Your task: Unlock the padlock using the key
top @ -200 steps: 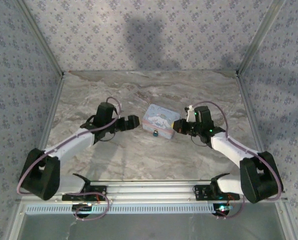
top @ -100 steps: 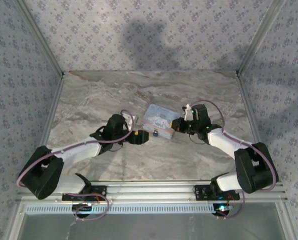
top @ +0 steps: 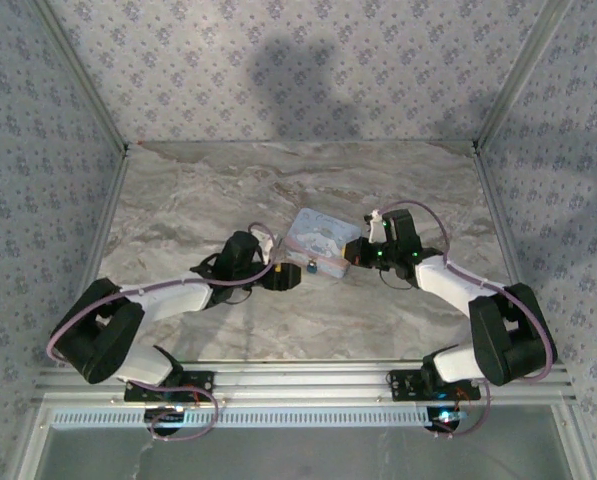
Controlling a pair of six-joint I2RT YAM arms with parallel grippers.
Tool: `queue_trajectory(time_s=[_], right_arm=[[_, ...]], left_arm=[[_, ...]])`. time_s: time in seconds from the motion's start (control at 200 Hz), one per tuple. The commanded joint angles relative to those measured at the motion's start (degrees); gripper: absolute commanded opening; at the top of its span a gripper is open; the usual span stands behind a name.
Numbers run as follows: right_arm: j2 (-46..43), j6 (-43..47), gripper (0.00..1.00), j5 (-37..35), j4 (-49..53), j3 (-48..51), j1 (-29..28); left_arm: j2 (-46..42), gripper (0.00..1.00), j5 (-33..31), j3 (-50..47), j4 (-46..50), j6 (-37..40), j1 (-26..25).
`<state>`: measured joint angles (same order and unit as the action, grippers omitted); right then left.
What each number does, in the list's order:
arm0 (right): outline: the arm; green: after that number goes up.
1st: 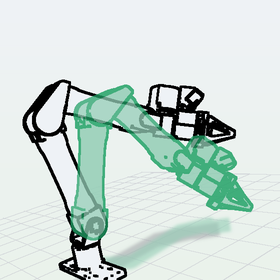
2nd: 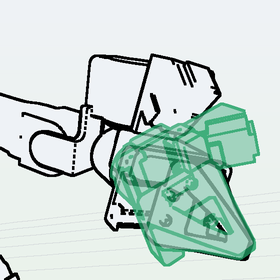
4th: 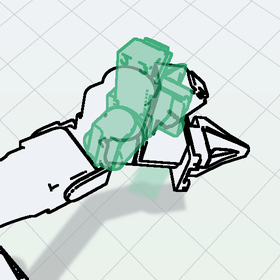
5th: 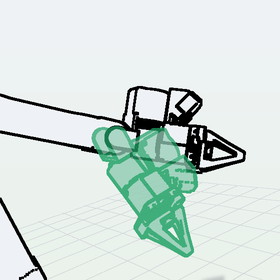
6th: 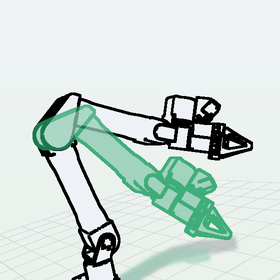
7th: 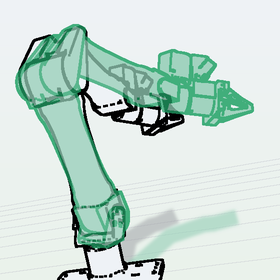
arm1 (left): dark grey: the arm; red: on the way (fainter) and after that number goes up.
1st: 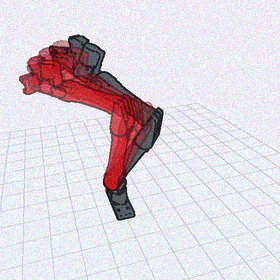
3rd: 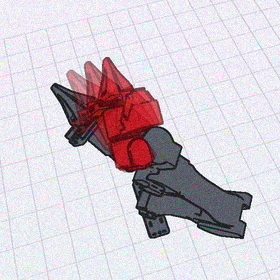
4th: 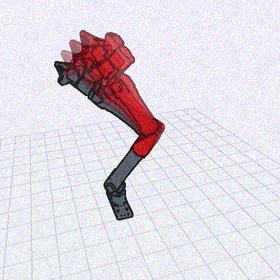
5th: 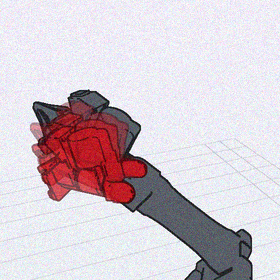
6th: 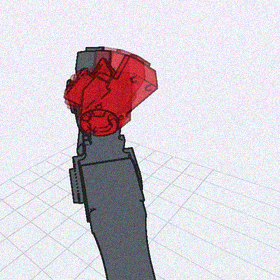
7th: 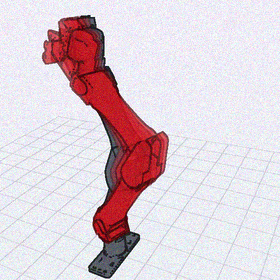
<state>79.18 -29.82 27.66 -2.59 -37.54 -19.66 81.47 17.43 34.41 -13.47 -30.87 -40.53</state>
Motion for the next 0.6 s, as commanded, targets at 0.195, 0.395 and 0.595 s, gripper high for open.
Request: queue_trajectory(time_s=[0.195, 0.395, 0.595], right_arm=[[0.2, 2.7, 0.00, -2.2, 7.2, 0.1, -0.2], [-0.3, 3.7, 0.00, -2.2, 8.8, -0.1, -0.2], [-1.4, 3.6, 0.00, -3.0, 9.4, 0.2, -0.3]], left_arm=[[4.0, 0.79, -2.7, 2.5, -1.6, 2.6, -2.9], [8.6, 0.77, -5.5, 5.2, -1.5, 5.1, -4.6], [12.1, 0.75, -7.4, 7.3, -3.0, 6.5, -5.0]])
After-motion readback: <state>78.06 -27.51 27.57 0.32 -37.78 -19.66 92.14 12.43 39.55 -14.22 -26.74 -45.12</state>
